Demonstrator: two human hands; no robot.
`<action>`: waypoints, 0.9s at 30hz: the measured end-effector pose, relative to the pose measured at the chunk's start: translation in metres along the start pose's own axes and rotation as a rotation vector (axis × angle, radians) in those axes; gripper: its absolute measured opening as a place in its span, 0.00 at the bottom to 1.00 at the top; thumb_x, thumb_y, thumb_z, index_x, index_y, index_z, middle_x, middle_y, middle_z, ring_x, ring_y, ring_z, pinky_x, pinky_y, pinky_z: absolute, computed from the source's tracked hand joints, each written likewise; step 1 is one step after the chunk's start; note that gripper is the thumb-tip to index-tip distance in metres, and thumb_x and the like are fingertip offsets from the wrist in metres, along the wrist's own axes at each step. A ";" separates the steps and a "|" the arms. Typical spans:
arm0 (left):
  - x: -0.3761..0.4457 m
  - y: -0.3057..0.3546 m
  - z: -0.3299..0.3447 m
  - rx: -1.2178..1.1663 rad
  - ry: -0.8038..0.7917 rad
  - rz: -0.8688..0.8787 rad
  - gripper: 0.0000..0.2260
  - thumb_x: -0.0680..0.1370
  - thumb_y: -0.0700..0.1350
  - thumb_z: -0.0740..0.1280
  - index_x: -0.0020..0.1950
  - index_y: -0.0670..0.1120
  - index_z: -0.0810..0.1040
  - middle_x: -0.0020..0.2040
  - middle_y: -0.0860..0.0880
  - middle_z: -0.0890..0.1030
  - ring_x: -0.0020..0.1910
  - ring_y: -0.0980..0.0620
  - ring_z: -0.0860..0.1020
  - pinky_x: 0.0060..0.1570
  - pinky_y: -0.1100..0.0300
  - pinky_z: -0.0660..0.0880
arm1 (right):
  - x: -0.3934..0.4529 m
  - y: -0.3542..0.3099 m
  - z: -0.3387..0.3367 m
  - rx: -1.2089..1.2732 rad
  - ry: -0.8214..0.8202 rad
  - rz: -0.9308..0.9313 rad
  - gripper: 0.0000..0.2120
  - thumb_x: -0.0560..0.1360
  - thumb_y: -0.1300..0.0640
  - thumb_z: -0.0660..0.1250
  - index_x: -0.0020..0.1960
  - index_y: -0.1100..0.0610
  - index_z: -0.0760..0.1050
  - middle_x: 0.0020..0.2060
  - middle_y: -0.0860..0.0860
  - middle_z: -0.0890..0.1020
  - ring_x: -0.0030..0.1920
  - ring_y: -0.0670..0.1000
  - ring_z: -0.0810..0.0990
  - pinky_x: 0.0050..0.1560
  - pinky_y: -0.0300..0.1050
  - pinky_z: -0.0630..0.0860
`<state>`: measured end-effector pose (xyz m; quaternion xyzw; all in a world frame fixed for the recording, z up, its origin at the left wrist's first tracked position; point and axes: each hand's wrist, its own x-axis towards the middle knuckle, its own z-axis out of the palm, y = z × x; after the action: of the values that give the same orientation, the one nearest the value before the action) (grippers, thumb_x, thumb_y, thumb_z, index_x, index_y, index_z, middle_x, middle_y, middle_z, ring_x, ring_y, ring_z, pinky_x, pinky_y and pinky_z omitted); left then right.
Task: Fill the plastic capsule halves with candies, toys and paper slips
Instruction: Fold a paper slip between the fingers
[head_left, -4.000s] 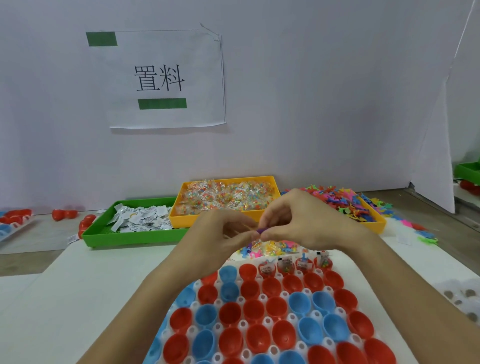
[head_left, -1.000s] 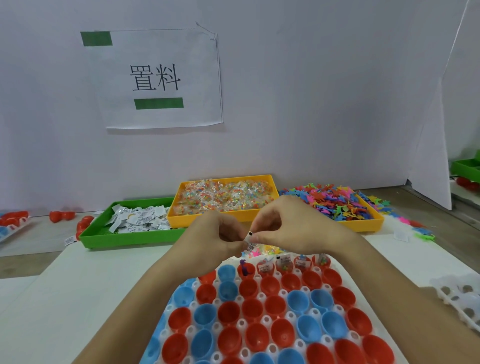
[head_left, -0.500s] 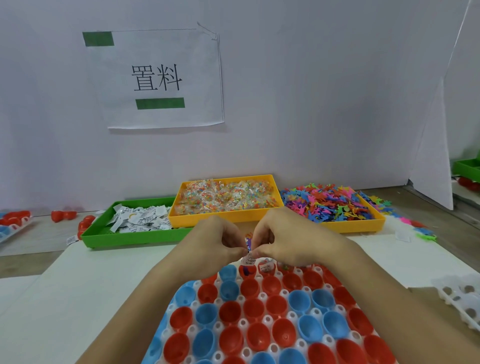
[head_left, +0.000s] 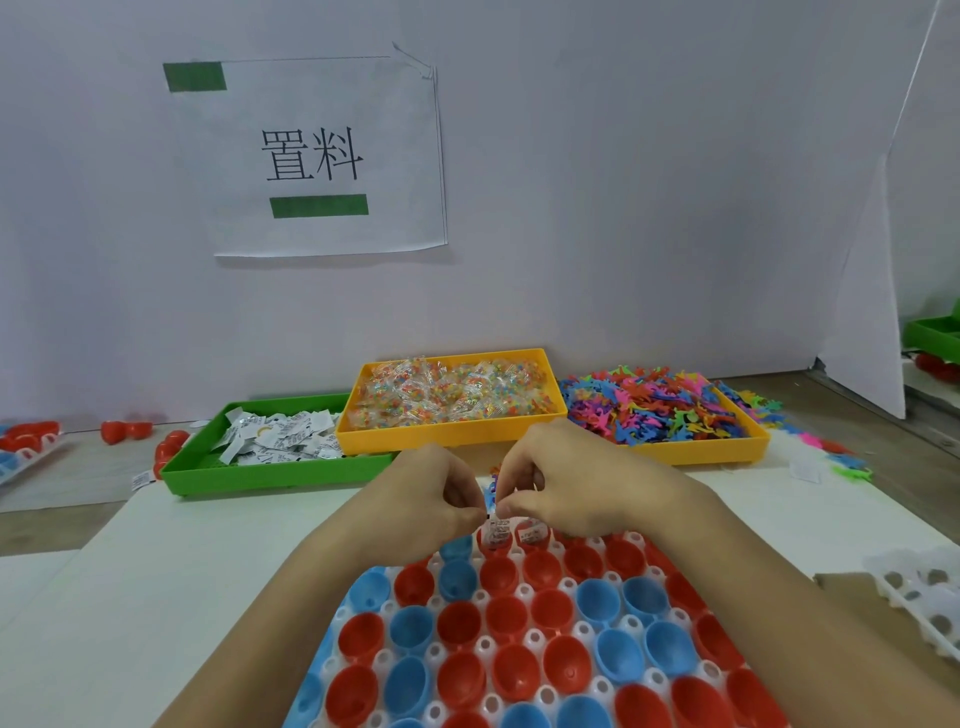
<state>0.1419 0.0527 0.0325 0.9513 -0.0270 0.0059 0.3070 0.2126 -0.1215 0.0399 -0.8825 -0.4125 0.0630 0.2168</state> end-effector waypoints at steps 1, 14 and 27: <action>0.000 -0.001 0.001 0.009 0.010 -0.003 0.08 0.76 0.42 0.71 0.37 0.49 0.83 0.32 0.56 0.81 0.30 0.63 0.77 0.33 0.69 0.72 | 0.000 0.001 -0.001 0.004 0.017 -0.003 0.06 0.77 0.50 0.71 0.50 0.49 0.86 0.37 0.39 0.79 0.37 0.40 0.76 0.34 0.32 0.68; 0.002 -0.005 0.007 0.047 0.039 0.029 0.06 0.75 0.48 0.73 0.43 0.57 0.77 0.38 0.56 0.79 0.34 0.60 0.76 0.33 0.69 0.71 | -0.010 0.035 -0.041 0.012 0.193 0.060 0.06 0.77 0.51 0.71 0.43 0.45 0.84 0.38 0.39 0.83 0.39 0.33 0.78 0.38 0.31 0.68; 0.004 -0.008 0.015 0.113 0.047 0.041 0.09 0.74 0.50 0.74 0.45 0.60 0.74 0.42 0.56 0.77 0.34 0.58 0.74 0.33 0.66 0.68 | -0.003 0.050 -0.020 -0.027 0.027 0.183 0.16 0.83 0.47 0.59 0.48 0.51 0.84 0.36 0.42 0.81 0.33 0.39 0.74 0.36 0.37 0.68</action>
<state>0.1467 0.0503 0.0151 0.9660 -0.0387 0.0361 0.2532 0.2516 -0.1594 0.0361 -0.9202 -0.3280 0.0651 0.2037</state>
